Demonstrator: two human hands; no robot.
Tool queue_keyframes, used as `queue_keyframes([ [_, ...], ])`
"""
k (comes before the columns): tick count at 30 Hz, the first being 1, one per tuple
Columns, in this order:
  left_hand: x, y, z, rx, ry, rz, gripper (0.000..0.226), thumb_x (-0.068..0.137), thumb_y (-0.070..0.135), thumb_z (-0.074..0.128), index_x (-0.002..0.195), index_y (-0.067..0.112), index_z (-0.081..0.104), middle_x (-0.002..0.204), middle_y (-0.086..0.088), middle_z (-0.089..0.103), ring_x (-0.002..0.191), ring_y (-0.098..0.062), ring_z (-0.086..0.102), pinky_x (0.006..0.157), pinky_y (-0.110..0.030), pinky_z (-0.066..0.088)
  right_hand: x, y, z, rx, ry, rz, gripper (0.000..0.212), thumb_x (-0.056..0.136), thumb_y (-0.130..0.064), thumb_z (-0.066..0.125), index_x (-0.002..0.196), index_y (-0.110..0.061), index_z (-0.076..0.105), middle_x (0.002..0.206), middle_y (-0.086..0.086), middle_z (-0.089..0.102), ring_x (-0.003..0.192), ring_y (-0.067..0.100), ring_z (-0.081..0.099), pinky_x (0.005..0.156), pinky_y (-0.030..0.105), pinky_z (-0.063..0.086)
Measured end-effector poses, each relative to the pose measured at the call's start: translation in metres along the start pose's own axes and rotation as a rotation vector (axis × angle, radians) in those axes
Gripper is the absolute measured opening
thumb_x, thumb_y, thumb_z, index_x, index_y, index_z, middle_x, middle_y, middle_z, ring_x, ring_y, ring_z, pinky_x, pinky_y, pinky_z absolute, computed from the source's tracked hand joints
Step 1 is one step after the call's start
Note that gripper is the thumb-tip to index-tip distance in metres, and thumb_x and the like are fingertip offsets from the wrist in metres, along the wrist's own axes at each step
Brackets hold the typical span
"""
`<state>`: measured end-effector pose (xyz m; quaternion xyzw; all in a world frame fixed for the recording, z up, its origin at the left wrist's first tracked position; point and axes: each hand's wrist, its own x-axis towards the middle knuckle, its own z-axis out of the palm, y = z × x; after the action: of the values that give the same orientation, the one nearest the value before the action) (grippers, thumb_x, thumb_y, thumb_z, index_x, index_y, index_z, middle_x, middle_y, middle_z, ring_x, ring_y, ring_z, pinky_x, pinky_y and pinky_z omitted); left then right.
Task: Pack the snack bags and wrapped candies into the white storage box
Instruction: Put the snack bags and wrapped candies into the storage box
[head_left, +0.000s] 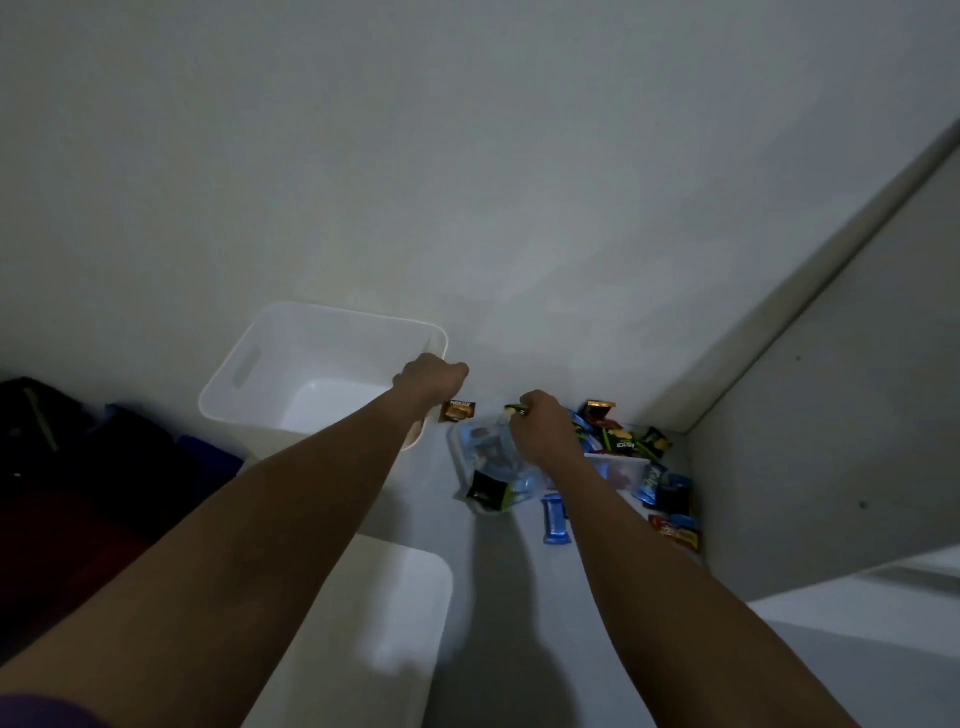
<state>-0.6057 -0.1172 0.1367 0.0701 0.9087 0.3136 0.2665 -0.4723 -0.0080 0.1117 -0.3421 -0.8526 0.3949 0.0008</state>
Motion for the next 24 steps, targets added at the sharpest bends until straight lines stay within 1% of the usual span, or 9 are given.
queue_keyframes([
  [3, -0.007, 0.021, 0.024, 0.224, 0.089, 0.029, 0.066, 0.079, 0.052, 0.048, 0.133, 0.013, 0.05, 0.143, -0.014, 0.041, 0.133, -0.036, 0.035, 0.108, -0.051, 0.03, 0.007, 0.023, -0.024, 0.057, 0.017, 0.047, 0.034, 0.096, -0.019, 0.05, 0.128, -0.007, 0.053, 0.122, 0.017, 0.064, 0.108, 0.033, 0.062, 0.092, 0.043, 0.052],
  [6, -0.014, 0.034, 0.053, 0.281, 0.215, 0.18, 0.057, 0.085, 0.049, 0.052, 0.134, 0.021, 0.052, 0.153, -0.006, 0.031, 0.142, -0.03, 0.024, 0.112, -0.053, 0.021, 0.013, 0.049, -0.043, 0.126, 0.029, 0.082, 0.022, 0.096, -0.018, 0.051, 0.115, -0.007, 0.057, 0.099, 0.007, 0.06, 0.092, 0.028, 0.062, 0.079, 0.035, 0.05],
  [8, -0.015, 0.033, 0.074, 0.251, 0.234, 0.257, 0.051, 0.086, 0.044, 0.056, 0.131, 0.019, 0.057, 0.151, -0.006, 0.036, 0.139, -0.028, 0.033, 0.111, -0.047, 0.028, 0.015, 0.071, -0.046, 0.177, 0.043, 0.157, 0.008, 0.093, -0.014, 0.053, 0.089, -0.008, 0.054, 0.081, 0.004, 0.054, 0.076, 0.023, 0.056, 0.069, 0.031, 0.043],
  [10, -0.014, 0.026, 0.095, 0.182, 0.224, 0.229, 0.048, 0.086, 0.04, 0.06, 0.127, 0.016, 0.06, 0.141, -0.008, 0.049, 0.129, -0.03, 0.047, 0.105, -0.044, 0.039, 0.017, 0.093, -0.041, 0.303, 0.048, 0.302, 0.022, 0.09, -0.018, 0.058, 0.073, -0.009, 0.047, 0.069, 0.005, 0.048, 0.066, 0.021, 0.05, 0.065, 0.033, 0.04],
  [12, -0.015, 0.014, 0.113, 0.135, 0.216, 0.111, 0.049, 0.085, 0.04, 0.061, 0.126, 0.013, 0.057, 0.131, -0.011, 0.055, 0.122, -0.033, 0.053, 0.1, -0.043, 0.045, 0.019, 0.113, -0.029, 0.522, 0.027, 0.503, 0.031, 0.086, -0.033, 0.067, 0.097, -0.007, 0.054, 0.079, 0.008, 0.054, 0.076, 0.024, 0.056, 0.067, 0.035, 0.048],
  [14, -0.013, -0.001, 0.125, 0.071, 0.207, -0.054, 0.053, 0.085, 0.039, 0.062, 0.128, 0.01, 0.051, 0.132, -0.015, 0.054, 0.122, -0.036, 0.052, 0.098, -0.042, 0.044, 0.034, 0.146, -0.006, 0.797, 0.035, 0.67, 0.075, 0.072, -0.049, 0.078, 0.128, -0.014, 0.041, 0.097, 0.011, 0.059, 0.083, 0.026, 0.063, 0.074, 0.039, 0.059],
  [17, -0.006, -0.024, 0.14, -0.089, 0.187, -0.258, 0.067, 0.084, 0.039, 0.07, 0.134, 0.002, 0.045, 0.134, -0.018, 0.055, 0.121, -0.036, 0.055, 0.096, -0.037, 0.045, 0.069, 0.201, 0.033, 0.891, 0.085, 0.811, 0.115, 0.03, -0.073, 0.083, 0.126, -0.024, 0.043, 0.115, 0.011, 0.06, 0.088, 0.03, 0.068, 0.069, 0.049, 0.061],
  [21, 0.014, -0.047, 0.154, -0.305, 0.12, -0.383, 0.061, 0.082, 0.029, 0.073, 0.13, -0.004, 0.051, 0.127, -0.02, 0.061, 0.111, -0.034, 0.062, 0.086, -0.037, 0.053, 0.046, 0.166, 0.007, 0.944, 0.217, 0.838, 0.078, 0.068, -0.057, 0.079, 0.115, -0.022, 0.028, 0.102, 0.013, 0.053, 0.088, 0.029, 0.063, 0.079, 0.047, 0.06],
  [24, 0.024, -0.051, 0.158, -0.353, 0.004, -0.451, 0.041, 0.085, 0.028, 0.074, 0.11, 0.0, 0.058, 0.105, -0.017, 0.061, 0.087, -0.029, 0.061, 0.073, -0.036, 0.045, 0.069, 0.178, 0.021, 0.893, 0.191, 0.808, 0.091, 0.057, -0.068, 0.065, 0.129, -0.018, 0.038, 0.121, 0.014, 0.053, 0.1, 0.03, 0.062, 0.083, 0.049, 0.058],
])
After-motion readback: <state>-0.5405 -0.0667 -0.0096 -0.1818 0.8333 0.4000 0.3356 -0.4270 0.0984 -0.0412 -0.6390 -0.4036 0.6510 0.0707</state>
